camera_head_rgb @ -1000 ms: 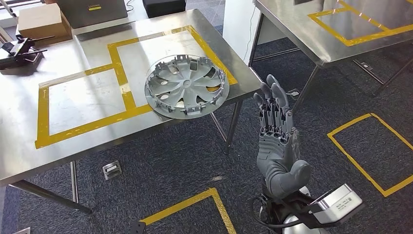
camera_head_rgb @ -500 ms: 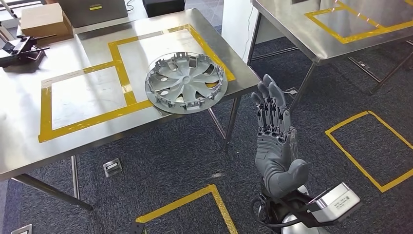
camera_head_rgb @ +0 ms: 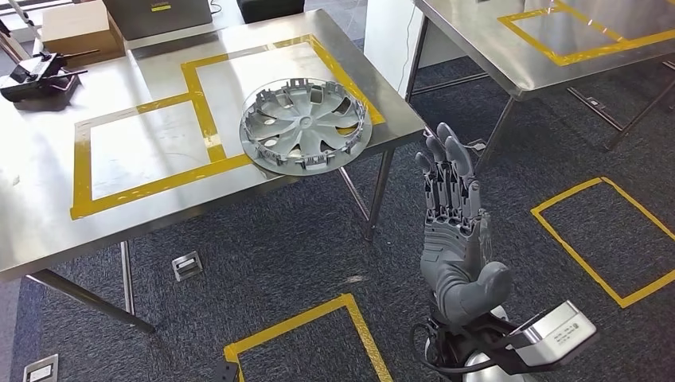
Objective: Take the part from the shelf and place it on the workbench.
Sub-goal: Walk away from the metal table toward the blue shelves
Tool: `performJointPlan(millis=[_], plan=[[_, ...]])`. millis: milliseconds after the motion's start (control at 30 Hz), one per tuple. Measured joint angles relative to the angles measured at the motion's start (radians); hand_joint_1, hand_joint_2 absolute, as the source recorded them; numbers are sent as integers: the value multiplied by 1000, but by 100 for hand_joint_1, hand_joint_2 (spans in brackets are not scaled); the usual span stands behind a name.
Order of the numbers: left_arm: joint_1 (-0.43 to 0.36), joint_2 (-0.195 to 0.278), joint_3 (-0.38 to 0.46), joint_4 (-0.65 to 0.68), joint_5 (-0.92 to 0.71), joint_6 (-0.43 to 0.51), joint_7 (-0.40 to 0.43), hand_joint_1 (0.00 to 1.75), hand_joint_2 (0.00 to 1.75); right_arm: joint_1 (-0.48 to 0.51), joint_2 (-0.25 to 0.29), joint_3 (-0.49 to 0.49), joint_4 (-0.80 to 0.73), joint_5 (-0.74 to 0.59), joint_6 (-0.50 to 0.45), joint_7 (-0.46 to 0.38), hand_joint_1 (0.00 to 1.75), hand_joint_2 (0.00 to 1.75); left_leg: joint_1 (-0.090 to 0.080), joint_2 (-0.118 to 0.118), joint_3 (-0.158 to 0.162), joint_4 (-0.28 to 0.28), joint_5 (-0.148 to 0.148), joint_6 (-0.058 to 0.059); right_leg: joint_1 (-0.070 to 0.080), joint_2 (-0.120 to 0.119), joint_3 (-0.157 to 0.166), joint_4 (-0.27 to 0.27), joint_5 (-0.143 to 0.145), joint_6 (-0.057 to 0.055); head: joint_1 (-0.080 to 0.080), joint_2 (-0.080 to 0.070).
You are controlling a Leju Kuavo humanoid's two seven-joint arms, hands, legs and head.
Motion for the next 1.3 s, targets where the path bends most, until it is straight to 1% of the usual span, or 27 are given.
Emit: performJointPlan(millis=[67, 100, 200, 233, 267, 300, 367, 400, 433, 500, 567, 600, 633, 700, 733, 767, 800, 867, 900, 933, 1067, 1100, 1133, 1200, 1233, 1267, 1300], plan=[[1, 0, 0, 0, 0, 0, 0, 0, 0, 0, -1, 0, -1, -1, 0, 0, 0, 0, 2, -1, -6, 10, -13, -12, -3, -2, -5, -5, 11, -14, -1, 0], [1, 0, -1, 0, 0, 0, 0, 0, 0, 0, -1, 0, -1, -1, 0, 0, 0, 0, 3, -2, -15, 37, -38, -16, -5, -3, -8, -9, 17, -20, -3, 0], [2, 0, -2, 0, 0, 0, 0, 0, 0, 0, -1, 1, -2, -2, 0, 0, 0, 0, 5, -2, -69, 207, -146, -24, -4, -7, -20, -10, 29, -30, -10, 0], [2, 1, -3, 0, 1, 0, 0, 0, 0, 0, -1, 1, -2, -2, 0, 0, 0, 0, 5, -2, -77, 248, -162, -24, -3, -7, -25, -9, 32, -30, -10, 0], [3, 1, -4, 0, 1, 0, 0, 0, 0, 1, -1, 1, -2, -2, 0, 0, 0, 0, 5, -2, -71, 255, -159, -24, -2, -7, -30, -7, 34, -30, -10, 0], [3, 1, -5, 0, 1, 0, 0, 0, 0, 1, -2, 1, -2, -2, 0, 0, 0, 0, 5, -2, -45, 222, -137, -21, -2, -7, -34, -4, 36, -29, -11, 0], [2, 1, -6, 0, 1, 0, 0, 0, 0, 1, -2, 1, -2, -2, 0, 0, 0, 0, 3, -2, 34, 95, -82, -12, -1, -6, -39, 2, 39, -25, -11, 0], [1, 1, -7, 0, 1, 0, 0, 0, 0, 0, -2, 1, -2, -2, 0, -1, 0, 0, 2, -2, 64, 38, -66, -7, 0, -5, -43, 5, 41, -21, -11, 0], [0, 1, -7, 0, 1, 0, 0, 0, 0, 0, -2, 1, -2, -2, 0, -1, 0, 0, -1, -3, 78, 4, -61, -3, 1, -5, -47, 7, 43, -16, -10, 0], [1, 3, -8, 0, 1, 0, 0, 0, 0, 0, -2, 1, -2, -2, 0, -1, 0, 0, -4, -3, 77, -14, -58, 6, 1, -5, -55, 7, 51, -2, -10, 0], [3, 4, -9, 0, 2, 0, 0, 0, 0, 0, -2, 0, -2, -2, 0, -1, 0, 0, -1, -1, 71, -19, -46, 16, 0, -4, -60, 11, 44, 11, -9, 0], [2, 4, -9, 0, 2, 0, 0, 0, 0, 0, -2, 0, -2, -2, 0, -1, 0, 0, 2, -1, 68, -23, -40, 22, -1, -3, -69, 32, 23, 17, -7, 0], [1, 4, -9, 0, 2, 0, 0, 0, 0, 0, -2, 0, -2, -2, 0, -1, 0, 0, 4, 0, 64, -24, -35, 26, -3, -2, -84, 73, -9, 21, -4, 0], [1, 4, -10, 0, 2, 0, 0, 0, 0, 1, -3, 0, -2, -2, 0, -2, 0, 0, 3, 1, 54, -24, -29, 30, -6, -2, -130, 196, -78, 29, -1, 0], [1, 4, -10, 0, 2, 0, 0, 0, 0, 2, -3, 0, -2, -2, 0, -1, 0, 0, 3, 1, 50, -23, -26, 31, -7, -2, -144, 243, -95, 31, -1, 0], [2, 4, -11, 0, 2, 0, 0, 0, 0, 2, -3, 0, -2, -2, 0, -1, 0, 0, 3, 1, 45, -21, -24, 30, -8, -2, -144, 259, -94, 32, -1, 0], [2, 5, -11, 0, 2, 0, 0, 0, 0, 2, -4, 0, -2, -2, 0, -1, 0, 0, 3, 1, 42, -20, -22, 29, -9, -2, -126, 236, -74, 32, -1, 0], [2, 5, -13, -1, 1, 0, 0, 0, 0, 1, -4, 0, -2, -2, 0, -1, 0, 0, 3, 1, 38, -15, -20, 25, -9, -2, -55, 117, -17, 28, 0, 0], [1, 5, -13, -1, 0, 0, 0, 0, 0, 1, -3, 0, -2, -2, 0, -1, 0, 0, 2, 1, 35, -11, -20, 21, -8, -1, -25, 59, 2, 25, 0, 0], [0, 5, -14, -1, 0, 0, 0, 0, 0, 1, -3, 0, -2, -2, 0, -1, 0, 0, 1, 0, 31, -8, -18, 16, -6, -1, -8, 22, 9, 19, -1, 0], [0, 4, -15, -3, 0, 0, 0, 0, 0, 1, -4, -1, -3, -2, 0, -1, 0, 0, 2, 0, 16, -3, -14, -10, -4, 1, -13, -2, 18, -6, -2, 0], [0, 4, -15, -3, 0, 0, 0, 0, 0, 1, -4, -1, -3, -2, 0, -1, 0, 0, 3, 0, 12, 9, -29, -15, -5, 0, -15, -5, 23, -13, -4, 0], [0, 5, -15, -3, 0, 0, 0, 0, 0, 1, -4, 0, -3, -2, 0, -2, 0, 0, 3, -1, 1, 42, -57, -19, -7, -2, -17, -8, 28, -19, -6, 0], [1, 5, -15, -3, 0, 0, 0, 0, 0, 1, -4, 0, -3, -2, 0, -1, 0, 0, 4, -1, -39, 161, -132, -24, -6, -4, -24, -8, 34, -25, -10, 0], [1, 5, -15, -3, 0, 0, 0, 0, 0, 1, -4, 0, -3, -2, 0, -1, 0, 0, 5, -1, -59, 221, -159, -24, -5, -5, -29, -7, 37, -27, -11, 0], [1, 5, -15, -3, 0, 0, 0, 0, 0, 1, -4, 0, -3, -2, 0, -1, 0, 0, 5, -1, -66, 255, -169, -24, -3, -5, -35, -6, 40, -27, -11, 0], [1, 5, -16, -3, 0, 0, 0, 0, 0, 2, -4, 0, -3, -2, 0, -1, 0, 0, 5, -1, -55, 250, -159, -22, -3, -5, -39, -3, 42, -26, -11, 0]])
